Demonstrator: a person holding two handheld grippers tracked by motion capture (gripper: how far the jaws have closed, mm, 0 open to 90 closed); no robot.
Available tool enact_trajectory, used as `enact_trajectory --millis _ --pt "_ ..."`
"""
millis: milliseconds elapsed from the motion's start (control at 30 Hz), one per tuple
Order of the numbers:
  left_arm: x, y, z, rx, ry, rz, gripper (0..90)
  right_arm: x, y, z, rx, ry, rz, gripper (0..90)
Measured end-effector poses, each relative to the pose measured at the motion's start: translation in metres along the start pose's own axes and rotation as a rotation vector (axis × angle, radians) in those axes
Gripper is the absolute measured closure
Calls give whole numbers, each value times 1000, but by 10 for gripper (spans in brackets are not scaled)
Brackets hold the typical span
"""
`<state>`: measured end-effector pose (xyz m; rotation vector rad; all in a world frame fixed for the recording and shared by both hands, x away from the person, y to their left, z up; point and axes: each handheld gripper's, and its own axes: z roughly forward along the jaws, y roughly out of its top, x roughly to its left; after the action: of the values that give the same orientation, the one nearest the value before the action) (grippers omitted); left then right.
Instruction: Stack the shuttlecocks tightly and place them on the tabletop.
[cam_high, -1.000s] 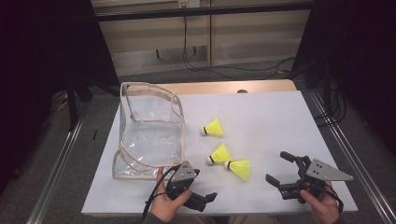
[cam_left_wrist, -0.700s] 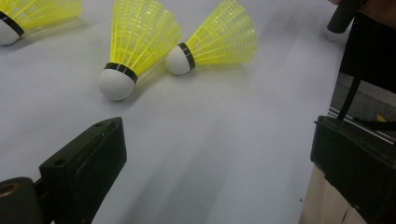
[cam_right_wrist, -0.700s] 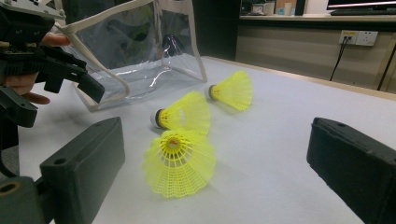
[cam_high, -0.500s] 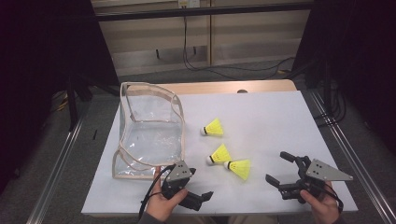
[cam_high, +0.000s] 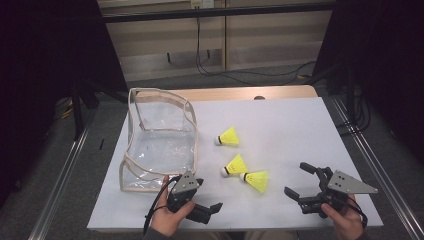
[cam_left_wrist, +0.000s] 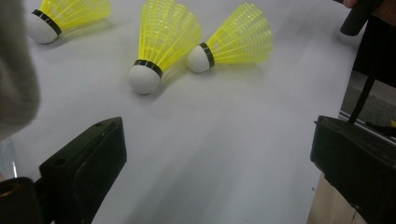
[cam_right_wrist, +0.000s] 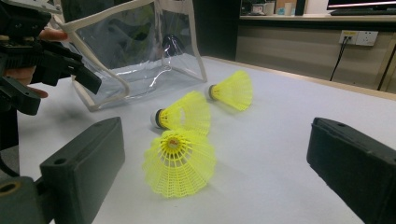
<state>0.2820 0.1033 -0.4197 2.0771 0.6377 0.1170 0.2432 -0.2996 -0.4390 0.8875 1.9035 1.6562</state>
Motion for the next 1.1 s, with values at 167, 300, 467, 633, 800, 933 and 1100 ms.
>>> enact_trajectory --millis 167,300,467,633,800,933,1100 --pt "1 0 -5 -14 7 1 36 0 0 0 -1 -1 -4 38" --pt "3 0 -9 -20 17 6 36 0 0 1 0 3 -3 38" --pt "6 -1 -12 -15 28 -3 36 0 0 1 1 2 -6 37" --pt "8 -1 -17 -13 33 -4 36 0 0 1 3 4 -3 37" --pt "10 -2 -20 -17 32 -6 36 0 0 1 1 2 -5 38" --pt "11 -3 -22 -14 35 -3 36 0 0 1 3 2 -5 38" --pt "12 -4 -24 -16 35 -3 36 0 0 1 3 3 -3 37"
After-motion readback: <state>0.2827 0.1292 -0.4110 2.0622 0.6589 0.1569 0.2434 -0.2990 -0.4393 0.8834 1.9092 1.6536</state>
